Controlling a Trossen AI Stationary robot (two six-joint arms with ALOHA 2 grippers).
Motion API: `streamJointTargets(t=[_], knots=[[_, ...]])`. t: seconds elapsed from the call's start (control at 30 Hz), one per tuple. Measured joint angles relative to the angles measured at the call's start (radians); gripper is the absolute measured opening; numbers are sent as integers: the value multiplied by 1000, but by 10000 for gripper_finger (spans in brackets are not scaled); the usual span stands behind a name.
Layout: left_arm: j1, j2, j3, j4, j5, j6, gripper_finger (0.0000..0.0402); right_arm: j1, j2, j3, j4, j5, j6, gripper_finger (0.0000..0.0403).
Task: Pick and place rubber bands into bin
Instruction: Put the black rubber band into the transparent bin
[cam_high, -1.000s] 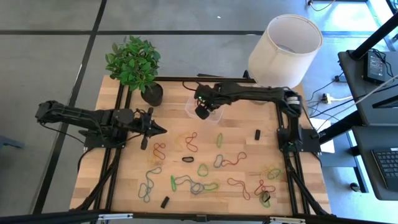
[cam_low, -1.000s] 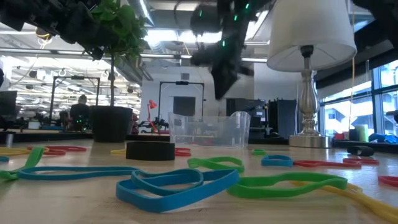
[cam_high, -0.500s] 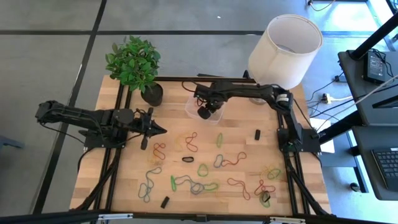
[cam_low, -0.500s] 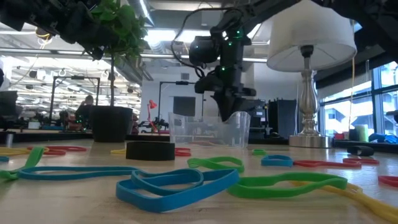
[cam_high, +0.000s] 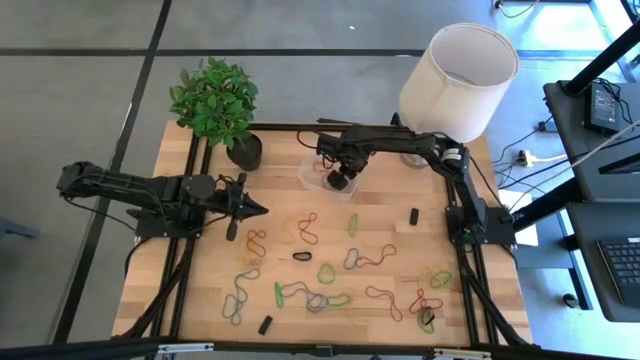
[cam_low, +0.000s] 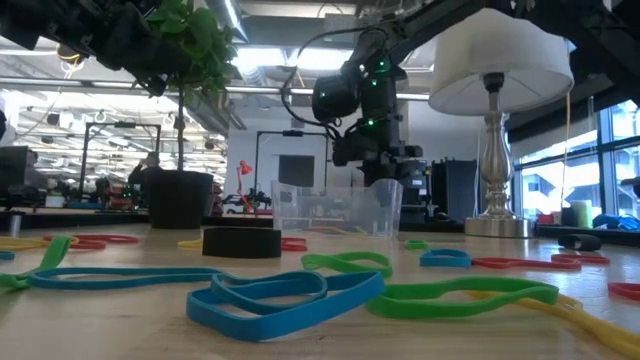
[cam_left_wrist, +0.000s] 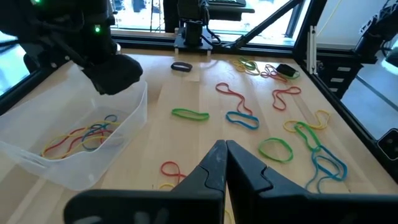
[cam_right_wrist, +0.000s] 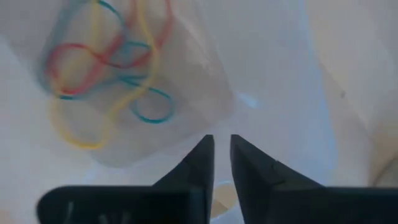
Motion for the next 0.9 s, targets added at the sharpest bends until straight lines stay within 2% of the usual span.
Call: streamJointTargets(t=[0.2,0.37,0.5,0.7,0.9], knots=[[0,0,0,-2,0,0,1,1,4,0,-29,236,-49,5],[0,0,0,-3,0,-1,1,11,1,0,-18,250,-45,17],[0,0,0,-3,0,-1,1,30,-4,0,2,323,-52,8],[0,0,0,-3,0,-1,1,72,-41,29,5,312,-46,12],[0,0,0,-6,-4,-2,1,147,-168,28,16,184,11,10]])
